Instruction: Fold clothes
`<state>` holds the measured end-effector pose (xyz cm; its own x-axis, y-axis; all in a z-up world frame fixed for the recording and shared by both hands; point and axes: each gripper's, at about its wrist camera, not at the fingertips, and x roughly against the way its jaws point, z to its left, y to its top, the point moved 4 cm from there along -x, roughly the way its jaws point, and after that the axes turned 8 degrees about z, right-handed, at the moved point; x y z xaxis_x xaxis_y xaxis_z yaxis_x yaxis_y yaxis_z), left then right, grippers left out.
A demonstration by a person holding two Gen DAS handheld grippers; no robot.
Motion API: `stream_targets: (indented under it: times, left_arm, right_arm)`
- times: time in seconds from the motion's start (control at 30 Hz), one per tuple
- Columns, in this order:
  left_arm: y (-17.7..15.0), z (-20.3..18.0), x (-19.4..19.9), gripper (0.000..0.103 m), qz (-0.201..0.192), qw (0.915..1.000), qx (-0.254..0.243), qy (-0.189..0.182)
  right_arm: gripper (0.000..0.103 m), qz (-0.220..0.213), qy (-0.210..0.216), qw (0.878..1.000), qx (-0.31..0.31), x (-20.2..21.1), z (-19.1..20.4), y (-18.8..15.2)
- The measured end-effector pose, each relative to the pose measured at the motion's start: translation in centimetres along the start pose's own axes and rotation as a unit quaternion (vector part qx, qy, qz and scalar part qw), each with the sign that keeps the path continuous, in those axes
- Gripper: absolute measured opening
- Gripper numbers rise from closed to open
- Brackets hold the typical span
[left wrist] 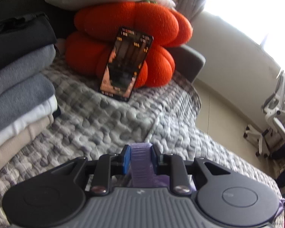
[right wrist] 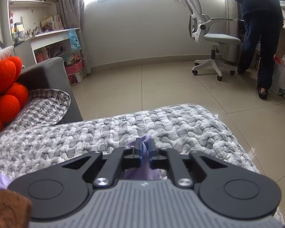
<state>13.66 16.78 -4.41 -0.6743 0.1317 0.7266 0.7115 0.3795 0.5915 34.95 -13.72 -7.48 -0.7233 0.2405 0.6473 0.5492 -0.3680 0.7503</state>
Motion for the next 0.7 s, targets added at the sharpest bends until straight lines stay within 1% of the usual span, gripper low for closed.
stream_targets:
  times: [0.03, 0.07, 0.1, 0.13, 0.2, 0.23, 0.3, 0.43, 0.5, 0.6, 0.63, 0.7]
  left_arm:
    - [-0.2, 0.0, 0.0, 0.034, 0.012, 0.9999, -0.001, 0.001]
    - [-0.5, 0.0, 0.0, 0.043, 0.023, 0.9997, -0.003, 0.001]
    - [-0.7, 0.0, 0.0, 0.048, 0.035, 0.9994, -0.004, 0.002]
    - [-1.1, 0.1, 0.1, 0.048, 0.048, 0.9988, 0.001, -0.003]
    - [-1.8, 0.4, 0.4, 0.050, 0.076, 0.9969, 0.014, -0.015]
    - [-2.2, 0.5, 0.5, 0.051, 0.091, 0.9954, 0.018, -0.024]
    - [-3.1, 0.6, 0.8, 0.053, 0.112, 0.9928, 0.020, -0.039]
    - [-4.7, 1.1, 2.0, 0.053, 0.135, 0.9891, 0.035, -0.045]
    - [-5.2, 1.7, 2.7, 0.055, 0.138, 0.9876, 0.053, -0.054]
    - [-5.9, 2.6, 3.7, 0.057, 0.144, 0.9832, 0.088, -0.068]
    - [-6.2, 2.9, 4.0, 0.057, 0.148, 0.9812, 0.101, -0.072]
    - [-6.8, 3.5, 4.6, 0.057, 0.150, 0.9745, 0.139, -0.092]
  right_arm:
    - [0.013, 0.005, 0.001, 1.000, 0.002, 0.0, 0.0, -0.2]
    - [0.013, 0.009, 0.003, 1.000, 0.003, 0.0, -0.1, -0.4]
    - [0.014, 0.015, 0.006, 1.000, 0.004, 0.1, -0.2, -0.6]
    - [0.017, 0.021, 0.011, 1.000, 0.003, 0.2, -0.2, -0.7]
    - [0.035, 0.031, 0.018, 0.999, 0.004, 0.5, -0.2, -1.0]
    - [0.048, 0.033, 0.020, 0.999, 0.008, 0.7, -0.1, -1.2]
    - [0.049, 0.040, 0.024, 0.999, 0.022, 1.2, 0.1, -1.6]
    - [0.049, 0.066, 0.027, 0.997, 0.039, 2.0, 0.7, -2.6]
    - [0.049, 0.078, 0.030, 0.995, 0.046, 2.4, 1.0, -3.1]
    - [0.049, 0.098, 0.038, 0.994, 0.029, 2.6, 1.0, -3.3]
    - [0.049, 0.108, 0.040, 0.993, 0.022, 2.6, 1.0, -3.3]
    - [0.049, 0.120, 0.049, 0.992, 0.015, 3.1, 1.2, -3.4]
